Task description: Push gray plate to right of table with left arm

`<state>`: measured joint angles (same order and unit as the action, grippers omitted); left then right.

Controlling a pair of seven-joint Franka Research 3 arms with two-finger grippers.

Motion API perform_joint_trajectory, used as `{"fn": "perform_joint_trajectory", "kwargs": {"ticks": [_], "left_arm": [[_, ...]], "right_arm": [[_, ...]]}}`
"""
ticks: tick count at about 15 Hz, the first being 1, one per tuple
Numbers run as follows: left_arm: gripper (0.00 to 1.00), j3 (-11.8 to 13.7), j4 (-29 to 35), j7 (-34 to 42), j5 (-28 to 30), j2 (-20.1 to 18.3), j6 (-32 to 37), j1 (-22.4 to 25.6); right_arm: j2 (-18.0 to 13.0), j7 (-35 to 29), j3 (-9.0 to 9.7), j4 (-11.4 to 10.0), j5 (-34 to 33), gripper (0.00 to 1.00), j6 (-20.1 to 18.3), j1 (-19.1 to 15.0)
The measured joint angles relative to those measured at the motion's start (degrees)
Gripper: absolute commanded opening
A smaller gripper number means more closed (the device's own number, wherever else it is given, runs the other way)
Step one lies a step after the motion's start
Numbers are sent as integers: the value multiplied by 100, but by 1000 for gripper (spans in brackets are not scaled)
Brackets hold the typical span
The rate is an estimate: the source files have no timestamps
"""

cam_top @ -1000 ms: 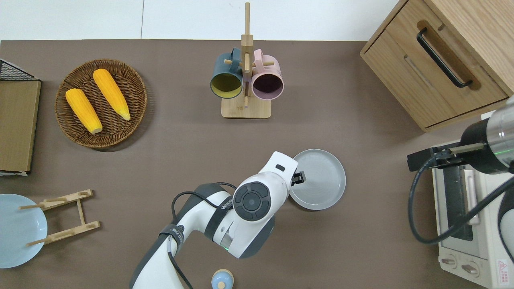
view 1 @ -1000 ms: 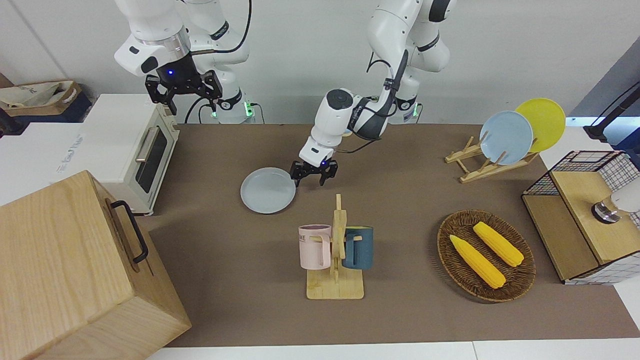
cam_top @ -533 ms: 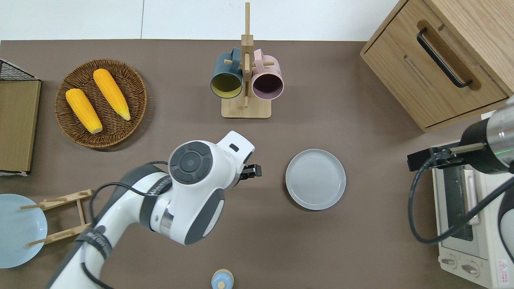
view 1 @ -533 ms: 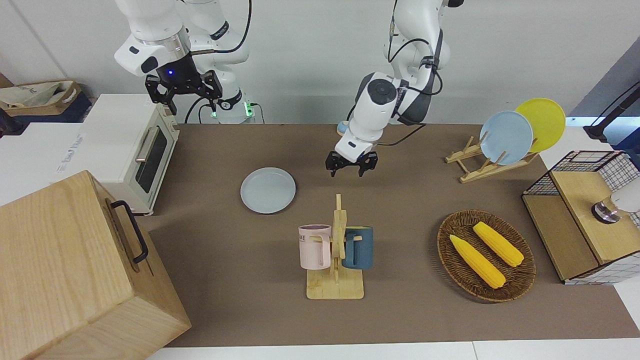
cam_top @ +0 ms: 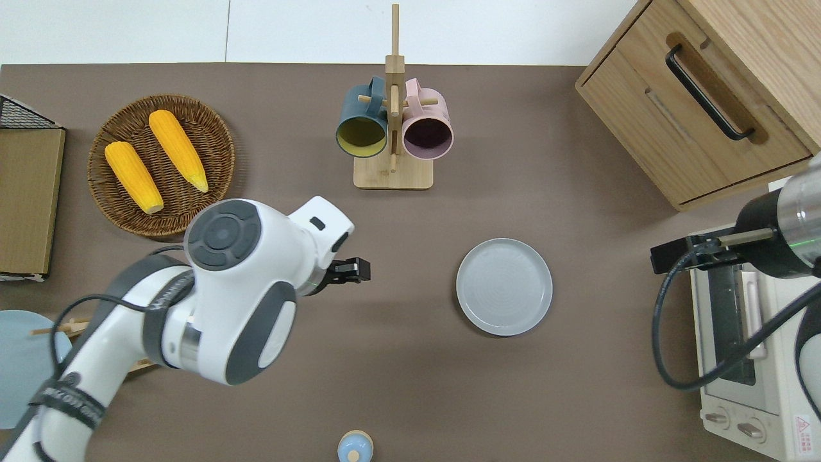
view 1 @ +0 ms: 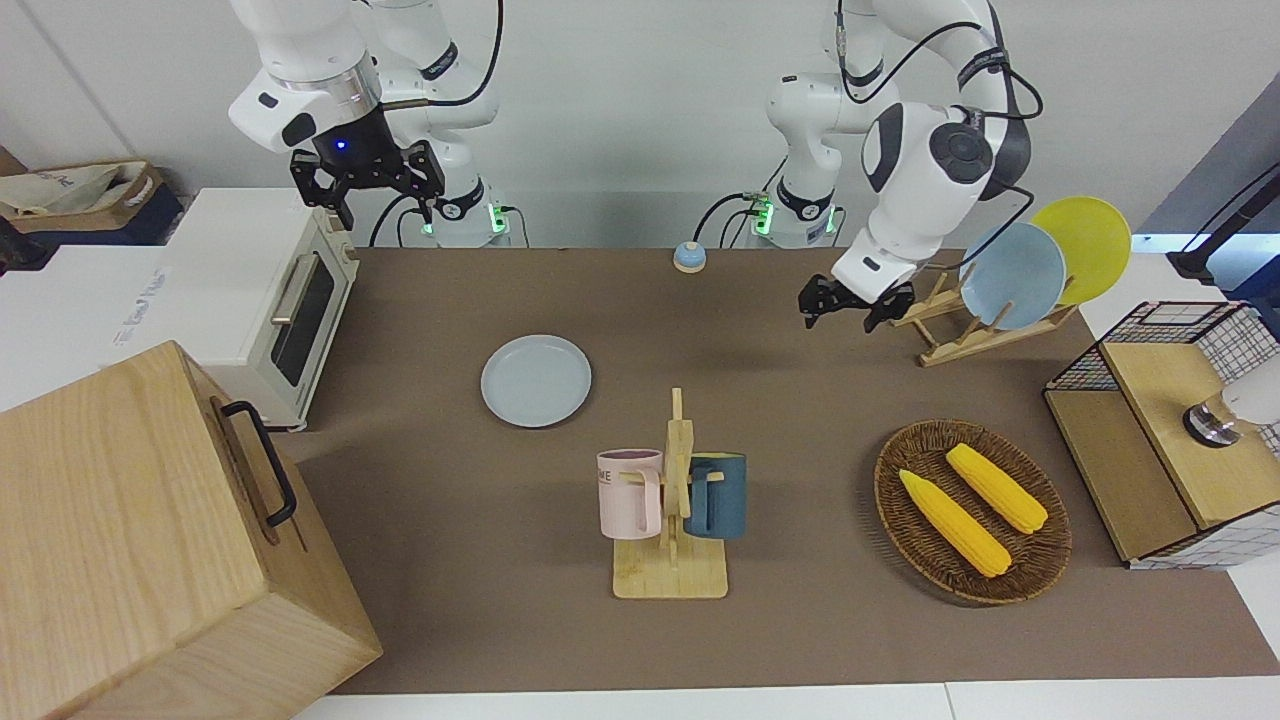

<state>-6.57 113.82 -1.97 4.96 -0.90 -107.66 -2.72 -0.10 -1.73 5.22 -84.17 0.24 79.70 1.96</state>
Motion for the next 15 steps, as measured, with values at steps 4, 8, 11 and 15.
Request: {"fn": "perform_joint_trajectory", "kwargs": {"ticks": [4, 8, 11, 15], "left_arm": [[987, 5, -205, 797, -218, -195, 412, 641], [991, 21, -528, 1114, -380, -242, 657, 1019], [991, -1, -836, 1116, -380, -242, 813, 1028], [991, 2, -1199, 1116, -380, -241, 997, 1089]], "right_arm": [[0, 0, 0, 0, 0, 983, 0, 0], [0, 0, 0, 0, 0, 983, 0, 0], [0, 0, 0, 0, 0, 983, 0, 0], [0, 0, 0, 0, 0, 983, 0, 0]]}}
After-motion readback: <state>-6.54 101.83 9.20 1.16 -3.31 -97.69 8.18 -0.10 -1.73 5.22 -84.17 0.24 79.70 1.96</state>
